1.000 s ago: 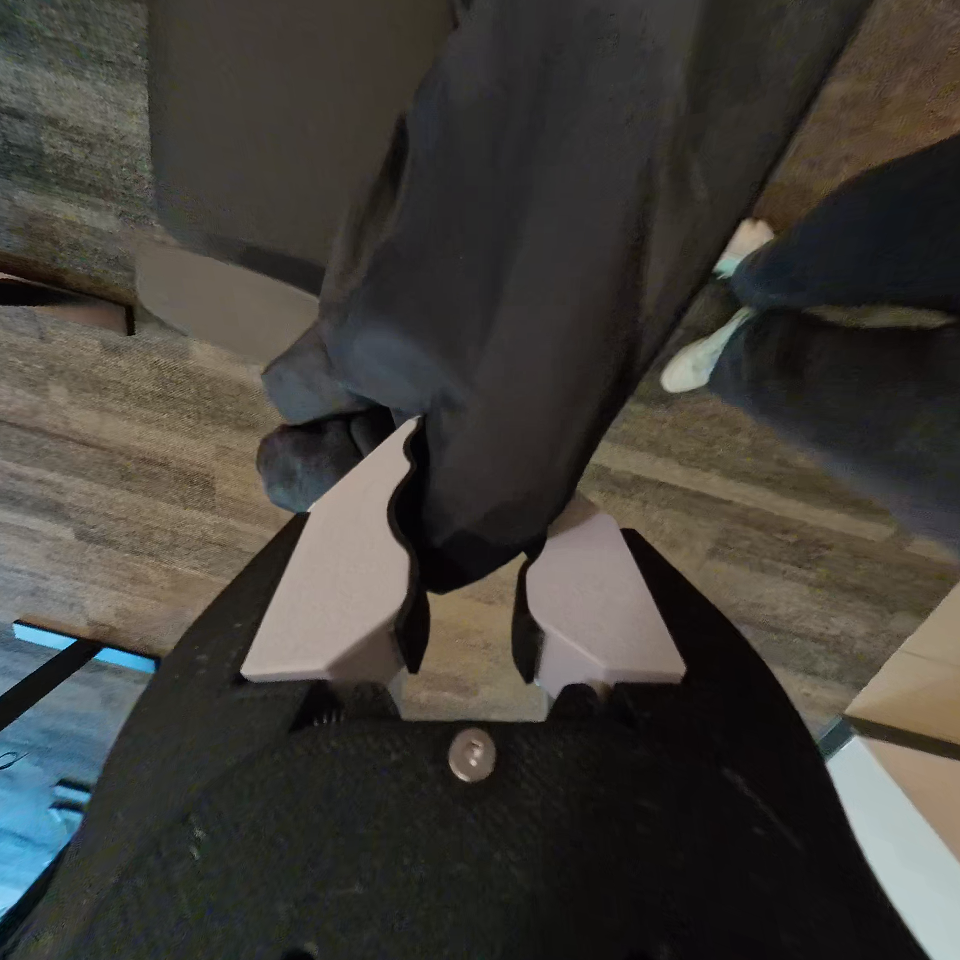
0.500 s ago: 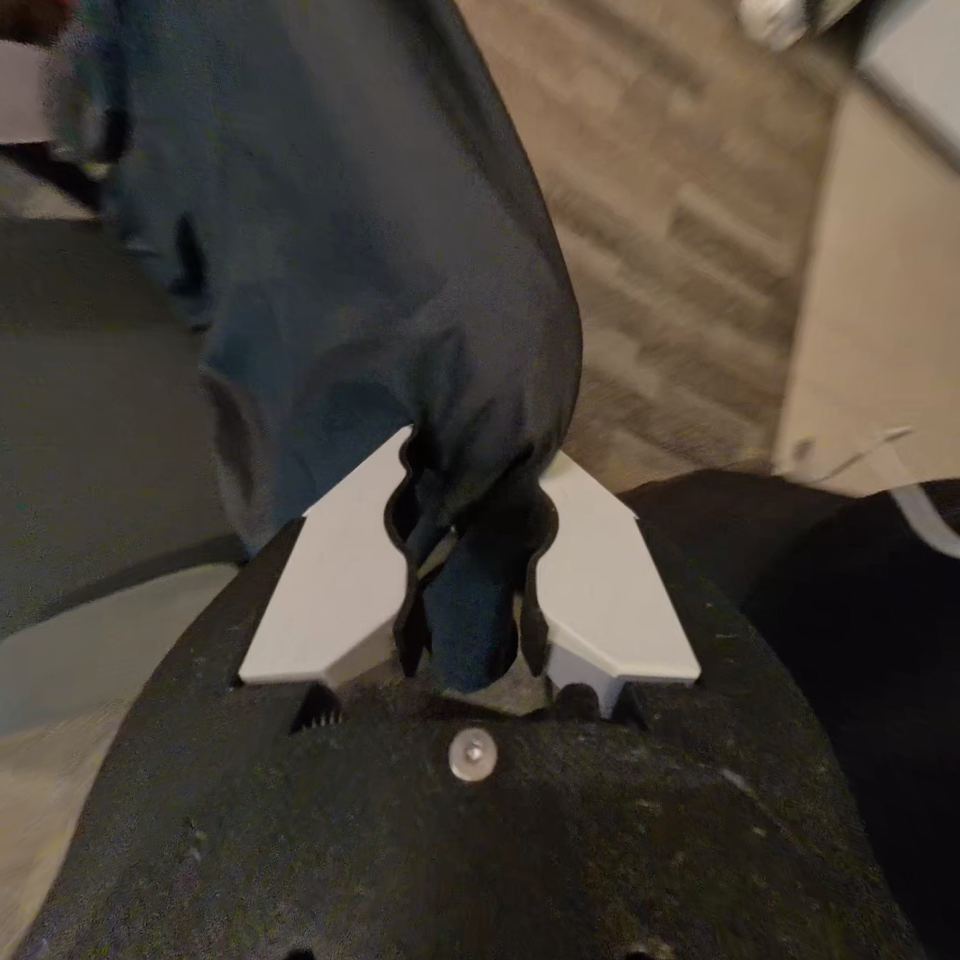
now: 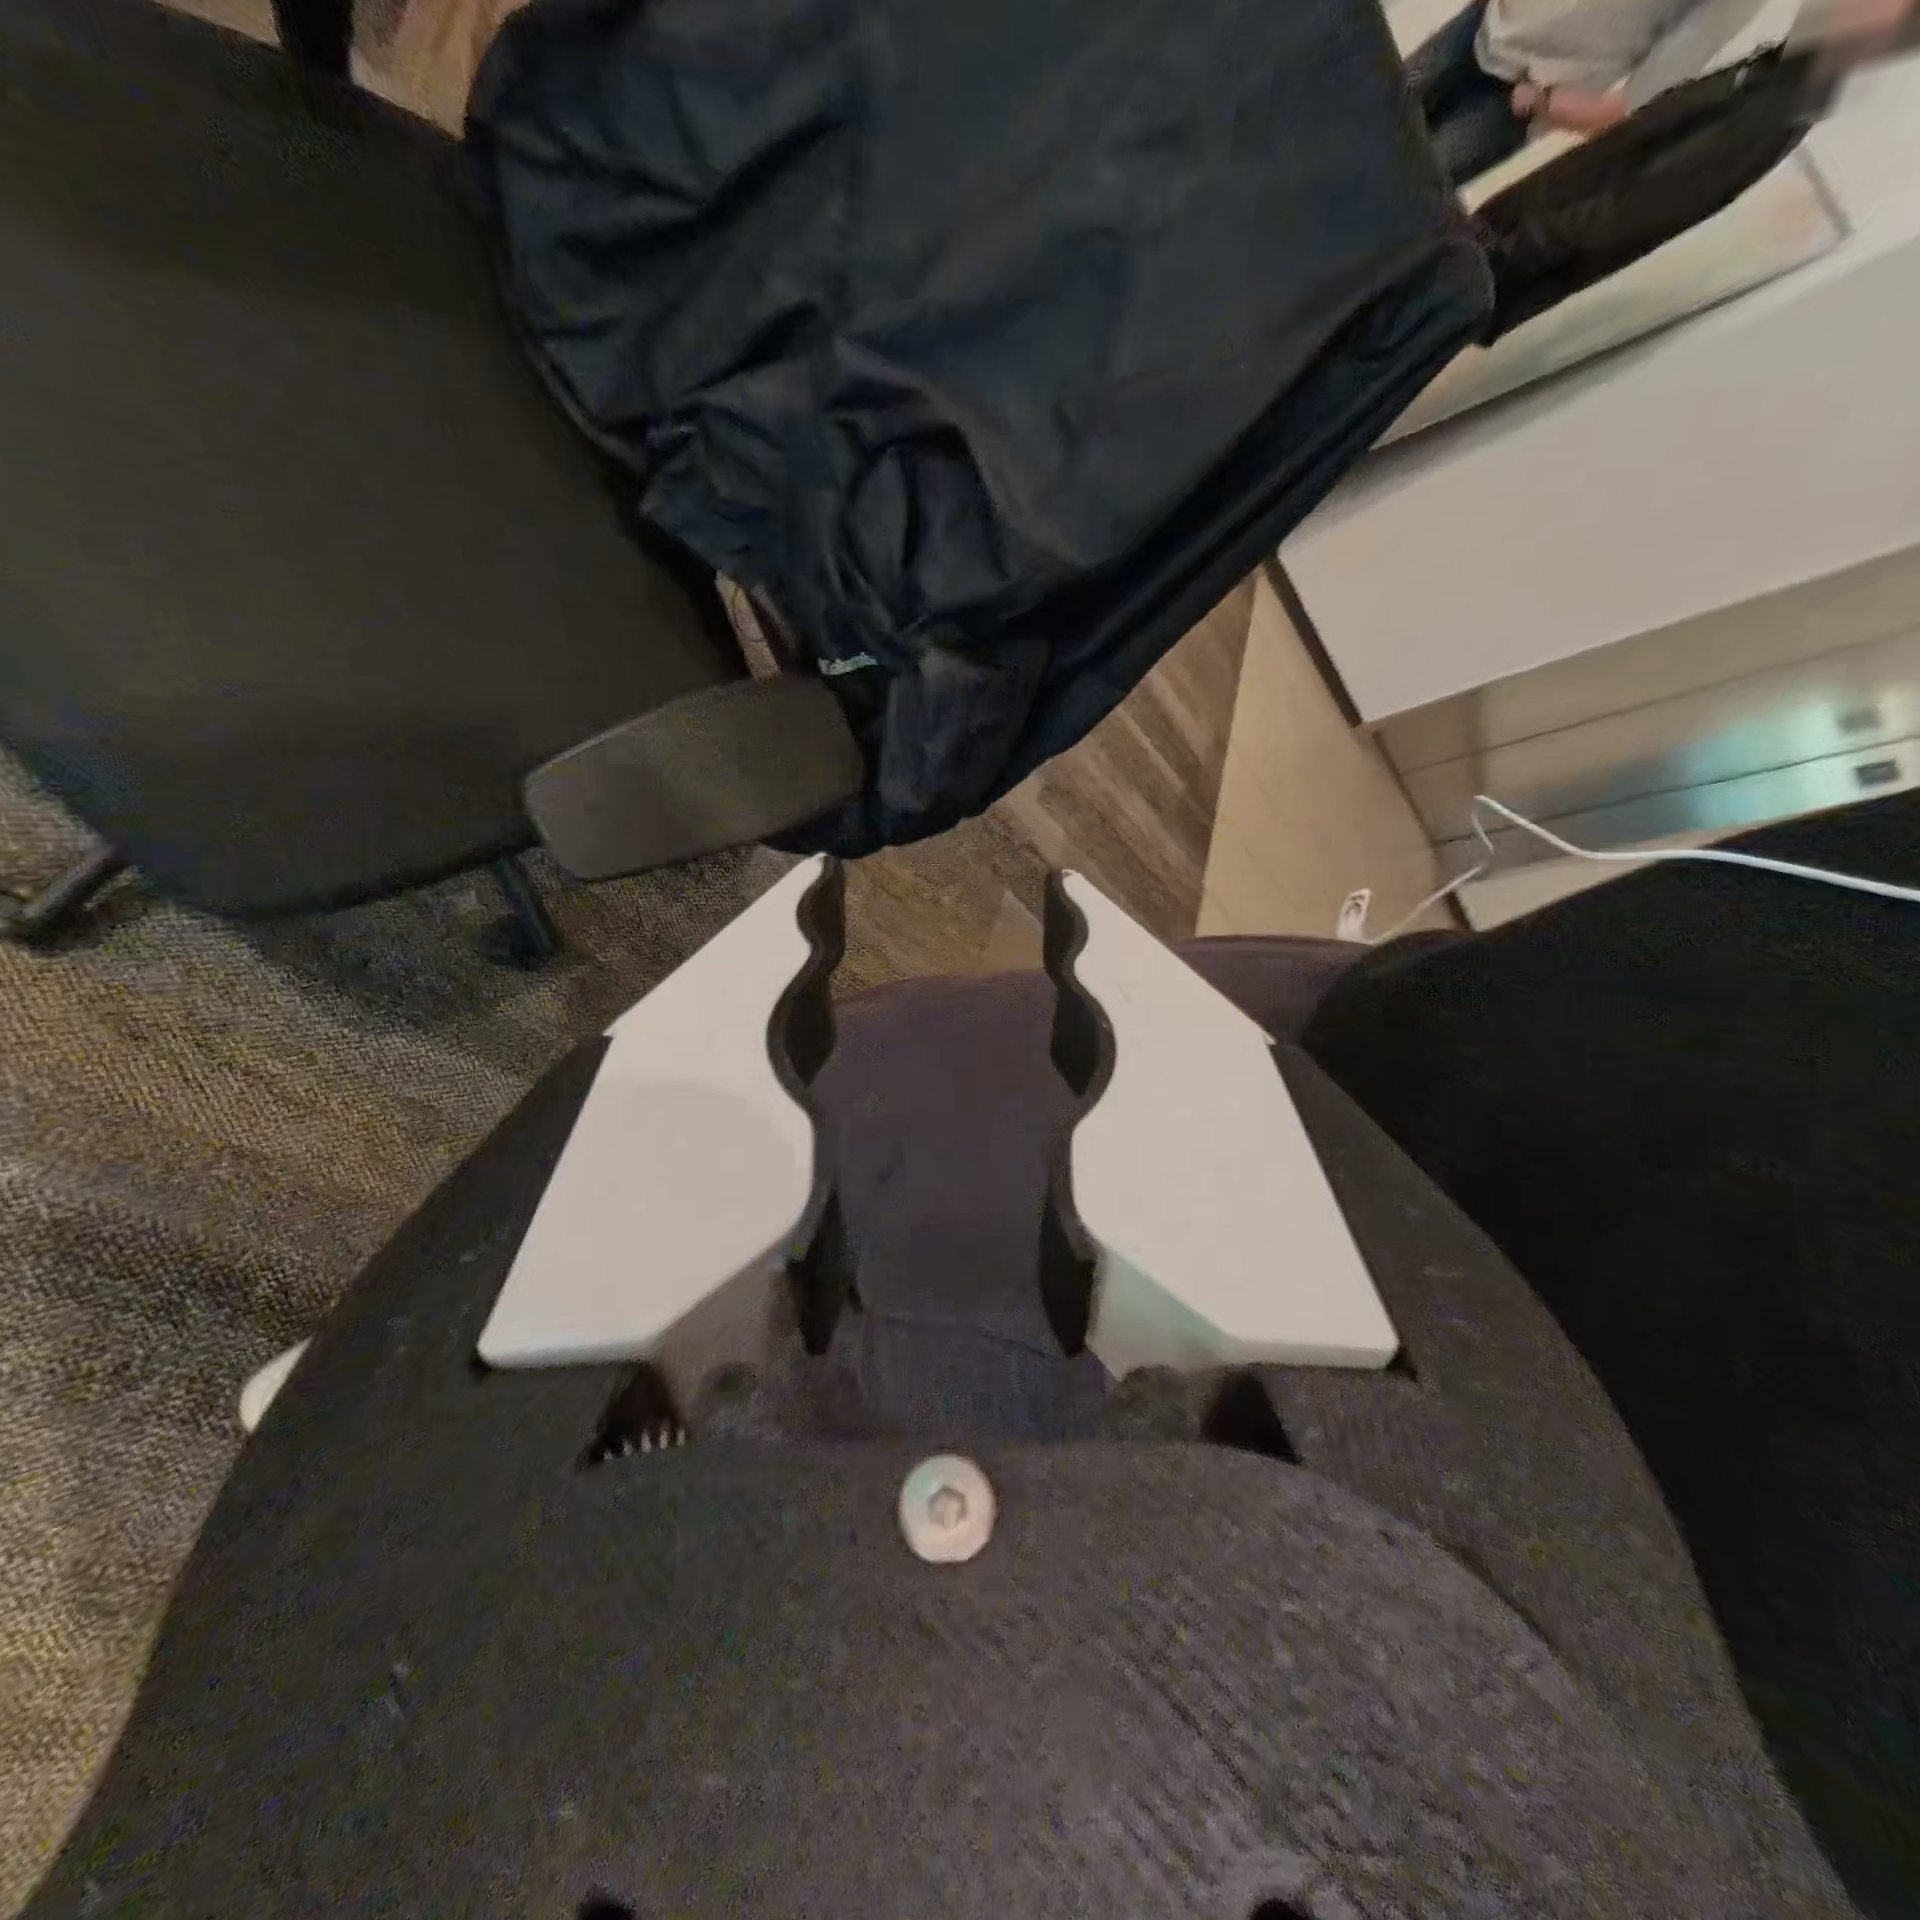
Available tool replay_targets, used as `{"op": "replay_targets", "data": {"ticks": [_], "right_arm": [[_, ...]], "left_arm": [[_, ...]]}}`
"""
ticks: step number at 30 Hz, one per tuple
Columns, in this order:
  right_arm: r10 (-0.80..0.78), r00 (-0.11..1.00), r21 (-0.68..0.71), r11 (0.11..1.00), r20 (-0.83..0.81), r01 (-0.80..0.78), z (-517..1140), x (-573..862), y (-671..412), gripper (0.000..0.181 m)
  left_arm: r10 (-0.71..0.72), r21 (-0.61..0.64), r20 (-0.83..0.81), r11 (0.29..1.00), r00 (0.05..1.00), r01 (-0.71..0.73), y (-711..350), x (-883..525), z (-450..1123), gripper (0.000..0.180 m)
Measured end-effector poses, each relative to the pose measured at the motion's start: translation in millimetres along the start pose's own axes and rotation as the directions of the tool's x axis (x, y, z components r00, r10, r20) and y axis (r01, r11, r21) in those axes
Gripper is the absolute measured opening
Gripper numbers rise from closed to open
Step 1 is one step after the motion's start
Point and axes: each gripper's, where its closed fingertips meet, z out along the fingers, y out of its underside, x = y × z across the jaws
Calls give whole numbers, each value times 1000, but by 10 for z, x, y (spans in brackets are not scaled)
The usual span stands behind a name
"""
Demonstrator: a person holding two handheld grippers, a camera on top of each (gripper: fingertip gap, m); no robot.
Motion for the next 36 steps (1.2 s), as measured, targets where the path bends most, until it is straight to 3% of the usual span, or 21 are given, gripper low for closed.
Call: {"op": "replay_targets", "data": {"ticks": [4, 9, 12, 15, 17, 19, 23, 27, 33, 36], "right_arm": [[404, 886, 188, 874, 226, -447, -852, -328, -901, 65], [491, 703, 306, 661, 514, -685, -1614, -1100, -2617, 54], [475, 499, 199, 549, 725, -812, -1735, -1663, -3806, 53], [418, 176, -42, 463, 891, -885, -1910, -1957, -4932, 53], [304, -39, -160, 381, 952, -911, -2192, -1713, -5589, 53], [225, -138, -204, 302, 965, -931, -2317, -1330, -6055, 52], [195, -203, -248, 239, 959, -939, -2132, -783, -6549, 52], [341, -217, -287, 170, 915, -943, -1449, -457, -6673, 49], [544, -416, -459, -63, 729, -886, -345, -11, -6523, 51], [640, -387, -422, -106, 664, -900, 208, 273, -6420, 51]], "left_arm": [[25, 69, 45, 997, 999, -28, -482, -564, -488, 38], [43, 68, 72, 997, 997, -48, -1152, -1284, -805, 39], [79, 8, 166, 997, 983, -82, -1470, -1898, -1006, 39], [21, -38, 232, 999, 972, -12, -1816, -2498, -1218, 39], [-35, -6, 211, 999, 977, 37, -2201, -2734, -1318, 39], [-38, 8, 199, 999, 979, 37, -2603, -3000, -1333, 39], [13, -40, 153, 999, 988, -7, -3453, -3433, -1115, 39], [106, -115, 32, 988, 994, -102, -4336, -3746, -643, 40], [279, -245, -159, 918, 947, -312, -5508, -4093, 29, 41], [341, -268, -208, 881, 917, -389, -6010, -4223, 278, 40]]}}
